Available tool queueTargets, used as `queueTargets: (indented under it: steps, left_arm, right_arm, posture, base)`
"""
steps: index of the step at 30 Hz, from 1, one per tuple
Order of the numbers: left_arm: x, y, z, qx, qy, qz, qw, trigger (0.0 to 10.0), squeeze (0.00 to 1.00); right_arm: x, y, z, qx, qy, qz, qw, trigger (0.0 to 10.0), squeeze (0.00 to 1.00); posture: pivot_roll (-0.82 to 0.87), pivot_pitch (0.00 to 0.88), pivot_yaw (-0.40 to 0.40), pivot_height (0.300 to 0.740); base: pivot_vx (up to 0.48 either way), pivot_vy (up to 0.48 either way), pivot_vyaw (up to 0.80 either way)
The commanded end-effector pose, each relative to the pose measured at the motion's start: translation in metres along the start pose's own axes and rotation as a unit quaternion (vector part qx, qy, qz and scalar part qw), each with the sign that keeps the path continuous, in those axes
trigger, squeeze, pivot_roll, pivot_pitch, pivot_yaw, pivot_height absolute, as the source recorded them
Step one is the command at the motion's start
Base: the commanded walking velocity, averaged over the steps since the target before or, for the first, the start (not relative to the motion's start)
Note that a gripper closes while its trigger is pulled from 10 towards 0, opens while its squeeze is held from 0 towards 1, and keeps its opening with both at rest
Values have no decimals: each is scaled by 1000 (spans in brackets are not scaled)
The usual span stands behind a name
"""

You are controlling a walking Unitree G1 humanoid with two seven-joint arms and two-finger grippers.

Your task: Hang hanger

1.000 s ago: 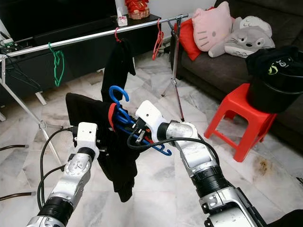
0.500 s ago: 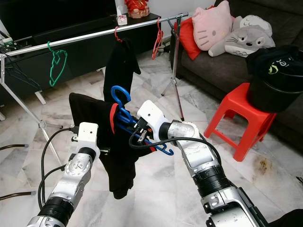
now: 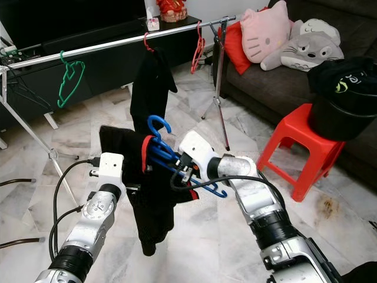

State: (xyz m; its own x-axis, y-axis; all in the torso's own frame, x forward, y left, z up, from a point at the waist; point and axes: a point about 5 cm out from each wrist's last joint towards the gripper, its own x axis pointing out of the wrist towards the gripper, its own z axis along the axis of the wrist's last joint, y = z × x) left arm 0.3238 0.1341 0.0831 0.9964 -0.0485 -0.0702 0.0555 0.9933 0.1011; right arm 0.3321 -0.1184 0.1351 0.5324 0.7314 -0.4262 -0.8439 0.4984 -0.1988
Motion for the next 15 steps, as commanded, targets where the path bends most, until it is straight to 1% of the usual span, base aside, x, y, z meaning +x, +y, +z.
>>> queueTargets:
  steps: [1,4,5,7,8,9,12,13,15]
  left_arm:
    - [1,2,2,-3,-4,4,1000,0,0]
    - [2,3,2,-3,-4,6,1000,0,0]
    - [2,4,2,-3,-4,7,1000,0,0]
    - [2,4,2,-3,-4,7,1000,0,0]
    - [1,4,2,-3,-4,7,1000,0,0]
    - [1,4,2,-3,-4,7,1000,0,0]
    - [1,4,1,-3,-3,6,1000,0,0]
    - [1,4,1,-3,-3,6,1000,0,0]
    - [1,5,0,-1,-1,7,1000,0,0]
  right_arm:
    - [0,2,-5,-8,5,13,1000,0,0]
    - [-6,2,-21,-11,36,22,999,0,0]
    - [-10,3,-33,-19,62,36,997,0,0]
    - [-13,6,-43,-28,85,54,995,0,0]
    - [-16,10,-52,-35,104,73,991,0,0]
    - [-17,12,-56,-37,113,81,990,0,0]
    - [-23,22,-73,-31,139,124,982,0,0]
    - [-23,22,-73,-31,140,126,982,0,0]
    - [-30,33,-85,-38,160,175,971,0,0]
  posture:
    - [-197,40,66,732]
    - [-195,40,65,732]
    - [-195,40,65,732]
    - [-195,40,65,732]
    - [-196,37,67,732]
    - [-195,36,66,732]
    - [-194,35,65,732]
    - [-194,35,65,732]
    - [-189,26,63,732]
  base:
    - [0,0,0]
    - [0,0,0]
    - [0,0,0]
    - [0,0,0]
    - [0,0,0]
    - [0,0,0]
    - [0,0,0]
    - [0,0,0]
    - [0,0,0]
